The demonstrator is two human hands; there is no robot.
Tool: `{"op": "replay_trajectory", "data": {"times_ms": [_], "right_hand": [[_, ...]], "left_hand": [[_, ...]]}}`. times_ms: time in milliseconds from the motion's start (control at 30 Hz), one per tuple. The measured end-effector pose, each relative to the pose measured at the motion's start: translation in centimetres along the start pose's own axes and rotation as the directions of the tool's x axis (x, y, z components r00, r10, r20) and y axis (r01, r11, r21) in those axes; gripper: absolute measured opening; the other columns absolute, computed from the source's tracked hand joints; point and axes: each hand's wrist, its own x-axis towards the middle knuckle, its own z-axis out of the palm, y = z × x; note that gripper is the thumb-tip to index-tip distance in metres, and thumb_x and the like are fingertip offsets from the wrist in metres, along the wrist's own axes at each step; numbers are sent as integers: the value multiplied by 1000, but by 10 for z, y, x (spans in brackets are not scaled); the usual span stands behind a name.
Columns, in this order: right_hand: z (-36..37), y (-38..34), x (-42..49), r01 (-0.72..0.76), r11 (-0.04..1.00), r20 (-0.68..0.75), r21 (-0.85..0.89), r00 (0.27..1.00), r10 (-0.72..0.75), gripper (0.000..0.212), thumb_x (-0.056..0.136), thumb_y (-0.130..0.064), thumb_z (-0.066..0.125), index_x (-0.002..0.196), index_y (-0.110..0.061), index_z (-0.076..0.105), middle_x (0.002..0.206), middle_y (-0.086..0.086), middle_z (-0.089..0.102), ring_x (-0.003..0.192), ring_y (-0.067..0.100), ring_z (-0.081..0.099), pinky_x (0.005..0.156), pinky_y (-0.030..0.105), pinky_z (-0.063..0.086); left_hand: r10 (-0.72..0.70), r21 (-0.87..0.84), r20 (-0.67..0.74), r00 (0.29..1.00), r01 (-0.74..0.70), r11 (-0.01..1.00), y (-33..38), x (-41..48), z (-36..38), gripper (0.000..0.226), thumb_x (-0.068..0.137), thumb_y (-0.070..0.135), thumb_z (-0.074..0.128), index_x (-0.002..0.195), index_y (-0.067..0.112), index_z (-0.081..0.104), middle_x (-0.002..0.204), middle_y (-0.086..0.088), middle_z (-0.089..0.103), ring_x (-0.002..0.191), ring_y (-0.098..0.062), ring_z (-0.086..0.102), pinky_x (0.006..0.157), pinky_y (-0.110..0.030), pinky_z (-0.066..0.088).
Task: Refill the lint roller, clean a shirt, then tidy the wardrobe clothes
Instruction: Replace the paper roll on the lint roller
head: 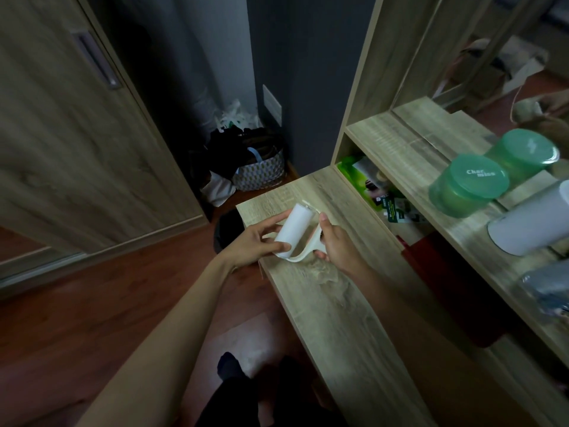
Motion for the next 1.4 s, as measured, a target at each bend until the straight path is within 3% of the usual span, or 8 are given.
{"op": "replay_trajectory", "data": {"times_ms": [233,400,633,800,1100,1200,1267,1400], "right_hand": [[-2,1,-2,-15,999,7,30,1000,15,48,99,-47,31,91,-9,59,90,9,61,89,19,62,60,23,50],[-3,5,-1,10,1000,-13,-7,1000,-10,62,91,-62,35,104,-7,60,106,21,59,100,27,61,68,32,56],[-10,0,-5,70,996,-15,-54,997,-70,62,96,-54,34,87,2,58,91,25,61,88,35,63,77,53,54],[-13,-4,-5,49,998,19,-49,999,-48,42,98,-48,30,98,-13,53,98,12,57,91,27,57,90,49,52],[-11,-1,-7,46,999,25,-13,999,-45,31,97,-50,32,80,-32,50,84,-6,55,78,11,56,90,45,53],[-10,-1,-7,47,999,22,-15,999,-47,31,98,-49,32,80,-32,51,73,-8,63,74,7,59,83,40,55],[-11,-3,-8,91,996,23,-19,996,-90,41,99,-46,31,76,-22,56,58,-13,65,58,1,59,64,31,53],[-14,-6,-4,137,988,109,77,983,-145,63,100,-46,27,71,-6,66,56,9,60,51,19,55,51,28,42]], "left_hand": [[20,-7,-4,1000,-20,1000,-2,3,0,70,82,8,74,135,45,48,129,-2,57,113,-14,63,97,-31,51],[30,-14,-1,1000,-30,999,-2,2,1,70,82,5,73,137,39,47,121,-2,58,103,-18,66,93,-31,53],[67,-23,41,997,-66,998,5,1,2,69,82,1,72,138,29,42,125,-11,55,103,-30,67,89,-35,55],[71,-36,42,997,-70,997,4,1,5,69,82,1,72,138,28,41,124,-8,55,99,-25,69,86,-32,55],[85,-44,46,995,-83,996,4,-2,5,67,82,0,72,134,33,44,125,-15,55,96,-15,69,80,-23,53],[85,-37,47,995,-84,996,6,-2,3,67,83,1,71,136,31,44,125,-13,56,95,-14,69,79,-22,53],[90,-21,41,995,-89,996,8,2,1,67,83,2,72,138,30,46,121,-7,57,99,-10,66,82,-21,52],[119,-15,-71,990,-120,993,15,13,-10,58,79,10,76,131,27,57,117,0,64,112,-9,59,96,-30,50]]}}
